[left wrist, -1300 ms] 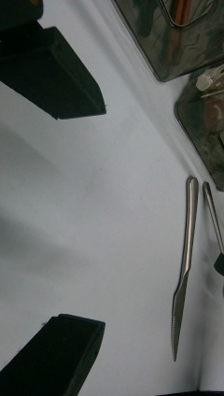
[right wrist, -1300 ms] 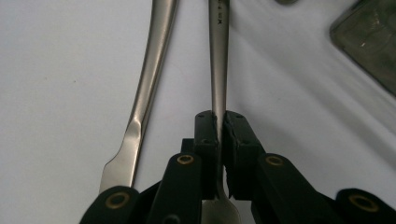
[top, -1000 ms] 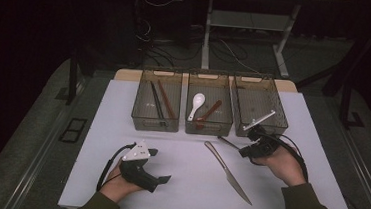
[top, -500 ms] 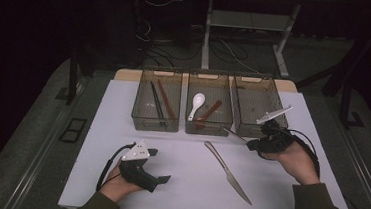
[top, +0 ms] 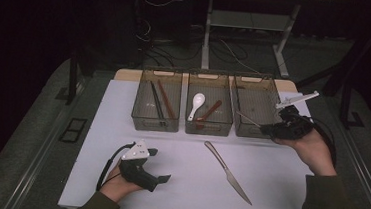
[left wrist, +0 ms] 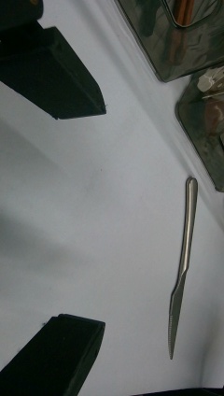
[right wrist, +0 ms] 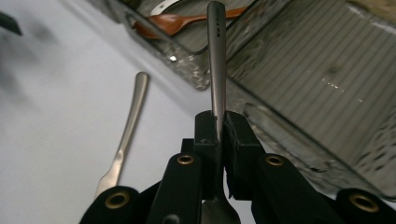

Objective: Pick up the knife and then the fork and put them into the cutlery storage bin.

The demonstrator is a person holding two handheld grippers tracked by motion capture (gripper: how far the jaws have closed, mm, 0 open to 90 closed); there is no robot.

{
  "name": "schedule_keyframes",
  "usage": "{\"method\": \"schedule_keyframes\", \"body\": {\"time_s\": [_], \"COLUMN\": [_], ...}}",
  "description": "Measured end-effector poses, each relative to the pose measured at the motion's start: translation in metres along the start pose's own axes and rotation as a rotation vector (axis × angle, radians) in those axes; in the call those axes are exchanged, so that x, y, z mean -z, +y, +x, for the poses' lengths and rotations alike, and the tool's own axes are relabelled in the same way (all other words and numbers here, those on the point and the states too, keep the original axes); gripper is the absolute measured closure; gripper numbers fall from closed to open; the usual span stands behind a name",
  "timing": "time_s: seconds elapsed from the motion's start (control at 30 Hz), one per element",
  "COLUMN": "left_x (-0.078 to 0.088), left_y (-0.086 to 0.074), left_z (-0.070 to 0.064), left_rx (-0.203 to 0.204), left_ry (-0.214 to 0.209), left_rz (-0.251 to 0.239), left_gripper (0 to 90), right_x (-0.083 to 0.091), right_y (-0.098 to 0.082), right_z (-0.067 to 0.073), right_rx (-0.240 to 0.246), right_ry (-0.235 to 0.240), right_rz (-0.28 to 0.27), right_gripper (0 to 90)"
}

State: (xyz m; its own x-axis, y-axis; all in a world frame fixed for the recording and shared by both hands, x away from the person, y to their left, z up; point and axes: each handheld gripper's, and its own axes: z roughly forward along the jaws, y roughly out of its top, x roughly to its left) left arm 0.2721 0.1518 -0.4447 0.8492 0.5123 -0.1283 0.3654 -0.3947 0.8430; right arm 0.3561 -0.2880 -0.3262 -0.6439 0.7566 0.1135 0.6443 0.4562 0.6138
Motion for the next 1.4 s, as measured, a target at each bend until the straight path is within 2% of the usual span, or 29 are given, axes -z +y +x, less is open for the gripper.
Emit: {"method": "schedule_keyframes", "body": {"time_s": [0.23,0.43,0.57,0.73,1.0,1.07,1.1,1.13,1.17,1.3,1.4], "left_x": [0.001,0.001,0.001,0.001,0.001,0.001,0.001,0.001,0.001,0.002,0.002], "left_y": [0.0,0.0,0.0,0.0,-0.001,-0.001,-0.001,0.0,0.0,0.0,0.0], "left_z": [0.0,0.0,0.0,-0.001,0.0,0.0,0.0,0.0,0.0,0.0,0.0], "left_rx": [0.005,0.006,0.005,0.006,0.006,0.007,0.007,0.005,0.005,0.005,0.005], "left_ry": [0.0,-0.003,-0.004,-0.005,-0.009,-0.009,-0.009,-0.009,-0.01,-0.01,-0.01], "left_rz": [0.001,-0.001,0.001,-0.004,-0.002,-0.003,-0.003,-0.002,-0.002,-0.003,-0.002], "left_gripper": [0.0,0.0,0.0,0.0,0.0,0.0,0.0,0.0,0.0,0.0,0.0], "right_x": [-0.007,-0.02,-0.03,-0.055,-0.088,-0.095,-0.097,-0.097,-0.096,-0.091,-0.084], "right_y": [0.012,0.025,0.031,0.036,0.037,0.035,0.034,0.033,0.033,0.034,0.032], "right_z": [-0.026,-0.045,-0.056,-0.069,-0.082,-0.083,-0.085,-0.086,-0.087,-0.087,-0.088], "right_rx": [-0.033,-0.036,-0.047,-0.044,-0.052,-0.043,-0.046,-0.052,-0.062,-0.074,-0.1], "right_ry": [-0.056,-0.135,-0.154,-0.173,-0.164,-0.19,-0.204,-0.208,-0.205,-0.205,-0.189], "right_rz": [-0.008,0.01,0.024,0.09,0.162,0.182,0.179,0.162,0.137,0.105,0.058], "right_gripper": [83.6,83.6,83.5,83.5,83.3,83.0,82.6,78.7,73.9,65.2,56.5]}}
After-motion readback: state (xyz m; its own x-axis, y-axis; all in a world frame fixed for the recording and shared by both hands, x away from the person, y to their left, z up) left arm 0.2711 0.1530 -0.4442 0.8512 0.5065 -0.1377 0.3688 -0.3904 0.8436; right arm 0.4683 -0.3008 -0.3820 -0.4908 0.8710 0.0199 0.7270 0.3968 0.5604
